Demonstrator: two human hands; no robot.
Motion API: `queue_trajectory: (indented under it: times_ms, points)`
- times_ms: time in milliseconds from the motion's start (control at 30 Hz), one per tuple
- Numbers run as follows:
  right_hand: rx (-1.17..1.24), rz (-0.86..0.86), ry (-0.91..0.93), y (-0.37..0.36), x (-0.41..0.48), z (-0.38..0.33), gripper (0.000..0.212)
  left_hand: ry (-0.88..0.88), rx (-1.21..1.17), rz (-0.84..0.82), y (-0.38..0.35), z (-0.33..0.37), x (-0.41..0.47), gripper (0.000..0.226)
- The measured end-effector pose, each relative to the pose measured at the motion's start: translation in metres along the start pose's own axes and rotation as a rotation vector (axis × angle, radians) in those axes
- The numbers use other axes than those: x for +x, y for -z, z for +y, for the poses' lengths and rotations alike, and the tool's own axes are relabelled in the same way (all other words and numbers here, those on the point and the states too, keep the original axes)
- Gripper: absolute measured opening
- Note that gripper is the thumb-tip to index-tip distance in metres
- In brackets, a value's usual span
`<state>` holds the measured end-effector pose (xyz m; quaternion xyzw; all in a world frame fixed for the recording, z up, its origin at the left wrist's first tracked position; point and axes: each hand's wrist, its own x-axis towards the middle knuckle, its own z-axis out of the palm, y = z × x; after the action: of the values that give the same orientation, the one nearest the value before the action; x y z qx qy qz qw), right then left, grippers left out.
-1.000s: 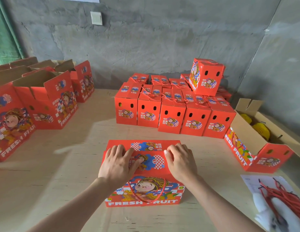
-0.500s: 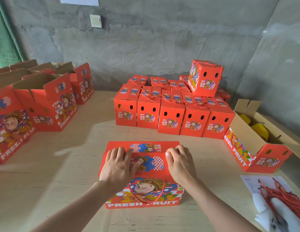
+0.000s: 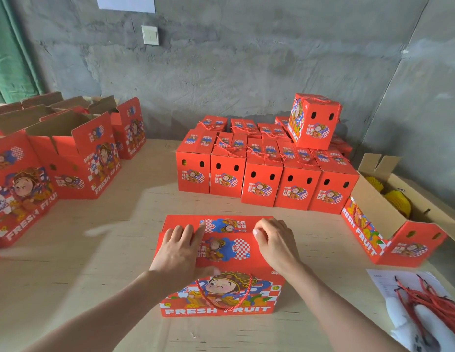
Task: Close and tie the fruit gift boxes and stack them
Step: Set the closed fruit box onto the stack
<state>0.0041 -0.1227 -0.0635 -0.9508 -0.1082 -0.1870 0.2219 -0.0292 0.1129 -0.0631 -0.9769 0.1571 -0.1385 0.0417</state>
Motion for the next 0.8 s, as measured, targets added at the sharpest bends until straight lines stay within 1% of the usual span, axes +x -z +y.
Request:
queue_trajectory:
  times_ms: [67,133,233,300,333,367,433,500,533,567,633,667,767,800]
  points:
    - [0.014,-0.082,-0.028,0.0,0.006,0.003,0.019,-0.016,-0.006,0.038,0.0,-0.001,0.001,0.107]
    - [-0.052,-0.155,-0.018,-0.002,0.011,0.005,0.025,-0.028,-0.009,0.043,-0.001,-0.002,0.004,0.111]
    - [-0.171,-0.214,0.002,-0.005,0.012,0.006,0.029,-0.007,-0.005,-0.027,-0.005,-0.004,0.006,0.12]
    - [-0.171,-0.223,-0.019,-0.004,0.013,0.005,0.03,0.012,-0.038,0.019,-0.005,-0.002,0.002,0.112]
    - [-0.169,-0.227,-0.029,-0.004,0.014,0.005,0.031,0.032,-0.044,0.074,-0.006,-0.001,0.001,0.106]
    - [-0.17,-0.236,-0.032,-0.003,0.014,0.005,0.031,0.048,-0.06,0.076,-0.007,-0.001,0.002,0.103]
    - [-0.182,-0.25,-0.026,-0.003,0.013,0.003,0.031,0.041,-0.068,0.036,-0.005,-0.001,0.001,0.104]
    - [-0.182,-0.252,-0.015,-0.001,0.012,0.004,0.031,0.032,-0.041,0.034,-0.007,-0.001,0.0,0.11]
    - [-0.16,-0.279,-0.016,0.001,0.013,0.007,0.033,0.025,-0.011,0.013,-0.005,0.001,-0.002,0.113]
    - [-0.114,-0.332,-0.024,0.005,0.015,0.011,0.039,0.021,0.012,-0.025,-0.004,0.002,-0.006,0.114]
    - [0.042,-0.467,-0.067,0.016,0.023,0.019,0.059,0.013,0.058,-0.056,-0.003,0.01,-0.013,0.109]
    - [0.113,-0.528,-0.092,0.021,0.028,0.021,0.066,0.007,0.083,-0.034,-0.003,0.017,-0.018,0.103]
    - [0.229,-0.653,-0.141,0.023,0.04,0.027,0.073,-0.054,-0.026,0.031,-0.01,0.052,-0.034,0.075]
    - [0.258,-0.673,-0.149,0.021,0.042,0.029,0.073,-0.074,-0.073,0.023,-0.014,0.064,-0.038,0.072]
